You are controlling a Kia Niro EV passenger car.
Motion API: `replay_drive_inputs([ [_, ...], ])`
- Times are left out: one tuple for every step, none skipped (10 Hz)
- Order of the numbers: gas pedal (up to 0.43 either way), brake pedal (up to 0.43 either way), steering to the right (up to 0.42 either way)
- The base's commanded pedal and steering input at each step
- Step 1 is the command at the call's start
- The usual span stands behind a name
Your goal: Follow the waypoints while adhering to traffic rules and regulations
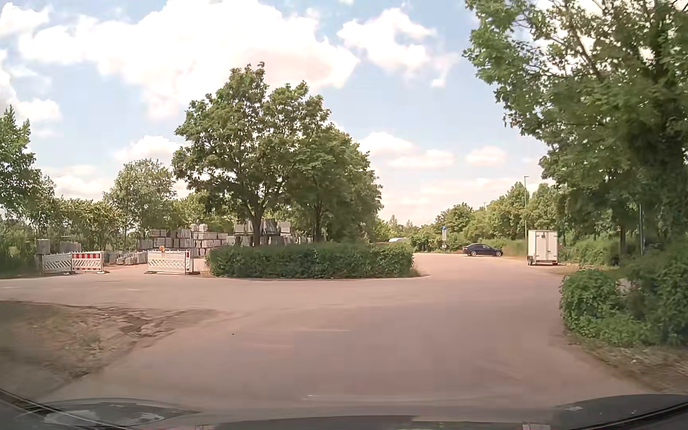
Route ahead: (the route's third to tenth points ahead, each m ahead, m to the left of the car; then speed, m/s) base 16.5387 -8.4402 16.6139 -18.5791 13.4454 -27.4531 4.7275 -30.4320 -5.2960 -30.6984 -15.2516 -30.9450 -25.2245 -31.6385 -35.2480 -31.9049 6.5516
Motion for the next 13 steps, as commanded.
replay_drive_inputs([
  [0.000,0.134,0.016],
  [0.000,0.140,0.029],
  [0.000,0.140,0.046],
  [0.000,0.140,0.064],
  [0.000,0.146,0.087],
  [0.000,0.140,0.107],
  [0.000,0.140,0.135],
  [0.000,0.146,0.159],
  [0.000,0.134,0.179],
  [0.000,0.085,0.204],
  [0.000,0.024,0.228],
  [0.000,0.018,0.253],
  [0.000,0.018,0.274],
])
